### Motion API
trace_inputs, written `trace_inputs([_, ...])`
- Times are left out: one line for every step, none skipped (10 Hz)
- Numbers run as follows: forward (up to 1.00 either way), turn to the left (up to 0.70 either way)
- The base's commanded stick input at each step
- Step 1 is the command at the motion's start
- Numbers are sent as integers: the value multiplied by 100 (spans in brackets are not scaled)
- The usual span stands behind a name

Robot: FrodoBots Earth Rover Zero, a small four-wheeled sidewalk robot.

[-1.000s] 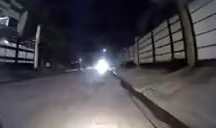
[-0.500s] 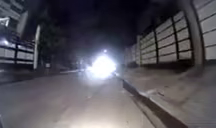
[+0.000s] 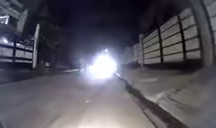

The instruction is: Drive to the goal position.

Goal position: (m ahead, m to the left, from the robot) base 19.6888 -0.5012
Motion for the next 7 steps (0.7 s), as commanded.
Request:
trace_inputs([50,0])
trace_inputs([50,0])
trace_inputs([50,0])
trace_inputs([50,0])
trace_inputs([50,0])
trace_inputs([50,0])
trace_inputs([50,0])
